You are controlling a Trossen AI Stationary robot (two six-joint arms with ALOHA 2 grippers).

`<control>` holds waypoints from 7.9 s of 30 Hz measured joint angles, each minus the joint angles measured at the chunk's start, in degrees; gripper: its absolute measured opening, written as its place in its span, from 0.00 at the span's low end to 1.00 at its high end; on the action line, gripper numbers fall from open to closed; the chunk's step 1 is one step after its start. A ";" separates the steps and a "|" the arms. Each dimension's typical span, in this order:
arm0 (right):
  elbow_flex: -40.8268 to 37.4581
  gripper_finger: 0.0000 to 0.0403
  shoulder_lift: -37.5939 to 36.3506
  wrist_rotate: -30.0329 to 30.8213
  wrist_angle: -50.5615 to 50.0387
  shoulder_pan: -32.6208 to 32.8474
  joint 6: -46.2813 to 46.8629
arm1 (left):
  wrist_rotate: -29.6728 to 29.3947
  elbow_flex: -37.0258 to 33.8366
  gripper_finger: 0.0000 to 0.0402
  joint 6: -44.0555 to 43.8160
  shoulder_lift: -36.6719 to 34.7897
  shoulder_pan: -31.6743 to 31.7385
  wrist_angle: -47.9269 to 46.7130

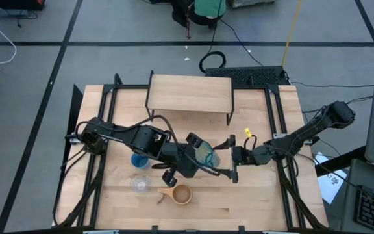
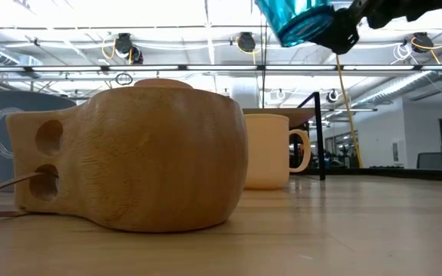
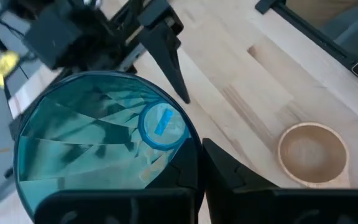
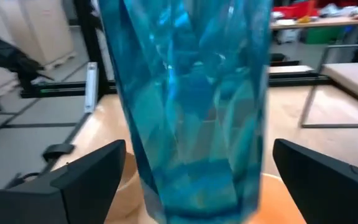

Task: Stack small to large cups/mugs on shelf
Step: Put the blue cup on the shelf

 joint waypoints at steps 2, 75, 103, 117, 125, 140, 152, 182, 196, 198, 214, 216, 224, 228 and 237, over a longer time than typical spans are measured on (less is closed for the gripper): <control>0.00 0.99 0.92 -1.54 1.40 -0.90 0.57 | 0.12 0.00 0.02 1.21 0.00 0.00 0.70; -17.16 0.78 -16.40 -5.93 29.87 -6.66 -18.94 | -13.78 -48.38 0.97 -22.18 -9.18 7.67 85.33; -17.07 0.78 -12.63 -5.72 32.46 -10.40 -16.63 | 1.96 -48.54 1.00 -23.12 -4.52 13.09 95.47; -16.88 0.78 -10.61 -5.83 34.92 -10.79 -16.01 | 2.91 -48.52 0.99 -23.28 -3.97 13.31 93.86; -15.28 0.78 -10.66 -5.65 33.49 -10.79 -16.38 | 2.38 -48.52 0.84 -22.55 -3.85 13.42 95.49; -15.15 0.86 -11.28 -5.77 32.31 -10.73 -14.58 | 2.32 -48.52 0.80 -20.05 -3.78 12.68 95.71; -14.93 0.99 -17.59 -5.06 15.58 -10.75 -8.82 | 2.78 -48.52 0.79 -18.49 -3.52 12.55 95.45; 23.22 0.97 -26.20 -4.09 -80.49 4.80 26.95 | 1.64 -48.52 0.79 -16.37 -6.01 13.20 92.48; 62.75 0.97 -7.60 -1.01 -110.20 7.02 20.00 | 1.07 -48.52 0.79 -16.08 -6.01 13.55 91.47; 69.37 0.97 -4.98 -0.97 -114.68 7.02 18.83 | 1.09 -48.52 0.79 -16.08 -6.01 13.57 91.43; 97.26 0.97 11.11 -2.72 -120.37 4.85 2.20 | 2.08 -48.52 0.79 -20.37 -6.01 14.01 90.69; 97.26 0.97 12.79 -2.72 -120.29 4.26 1.78 | 2.08 -48.52 0.79 -21.38 -6.01 14.16 90.70; 97.24 0.97 18.27 -7.08 -120.25 1.00 2.19 | 2.12 -48.52 0.79 -21.96 -6.01 13.82 90.90; 97.20 0.97 19.18 -7.42 -120.25 -0.38 2.20 | 2.14 -48.52 0.79 -21.96 -6.01 13.82 90.90; 97.20 0.73 18.62 -8.84 -120.25 -2.51 1.40 | 2.14 -48.52 0.79 -22.01 -6.01 13.84 90.88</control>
